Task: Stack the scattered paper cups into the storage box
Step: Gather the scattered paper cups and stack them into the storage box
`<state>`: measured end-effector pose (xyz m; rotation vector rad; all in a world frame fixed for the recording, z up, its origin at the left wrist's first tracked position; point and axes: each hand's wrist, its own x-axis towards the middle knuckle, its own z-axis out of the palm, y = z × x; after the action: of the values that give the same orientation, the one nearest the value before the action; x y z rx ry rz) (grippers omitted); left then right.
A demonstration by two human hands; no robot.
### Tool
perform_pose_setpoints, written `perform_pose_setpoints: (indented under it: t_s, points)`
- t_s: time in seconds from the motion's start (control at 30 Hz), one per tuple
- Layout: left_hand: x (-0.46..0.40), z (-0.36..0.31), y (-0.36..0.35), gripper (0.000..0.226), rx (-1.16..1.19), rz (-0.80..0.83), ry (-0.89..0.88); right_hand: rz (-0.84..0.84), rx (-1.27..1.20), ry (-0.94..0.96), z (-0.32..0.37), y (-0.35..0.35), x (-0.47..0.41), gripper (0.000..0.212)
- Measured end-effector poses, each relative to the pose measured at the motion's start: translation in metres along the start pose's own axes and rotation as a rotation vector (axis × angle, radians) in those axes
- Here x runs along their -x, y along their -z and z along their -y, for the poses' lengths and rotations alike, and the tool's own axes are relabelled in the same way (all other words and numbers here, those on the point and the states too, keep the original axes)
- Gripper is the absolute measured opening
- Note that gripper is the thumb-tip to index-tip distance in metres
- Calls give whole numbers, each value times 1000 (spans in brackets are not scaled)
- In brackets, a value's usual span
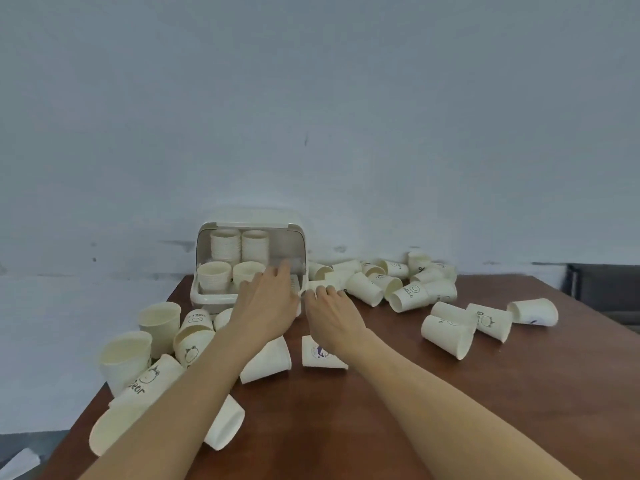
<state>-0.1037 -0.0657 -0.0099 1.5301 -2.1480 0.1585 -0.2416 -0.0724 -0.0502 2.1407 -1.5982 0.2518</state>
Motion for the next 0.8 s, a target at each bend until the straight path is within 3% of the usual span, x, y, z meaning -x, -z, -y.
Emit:
perform_pose_setpoints:
  t_s: [0.33,0.8]
  points:
    - [19,-56,-50,31,85,161,-18,58,-115,-258,-54,-25,64,20]
    - [8,-144,-99,34,52,306,-258,47,-71,-452,-149,-29,125,21]
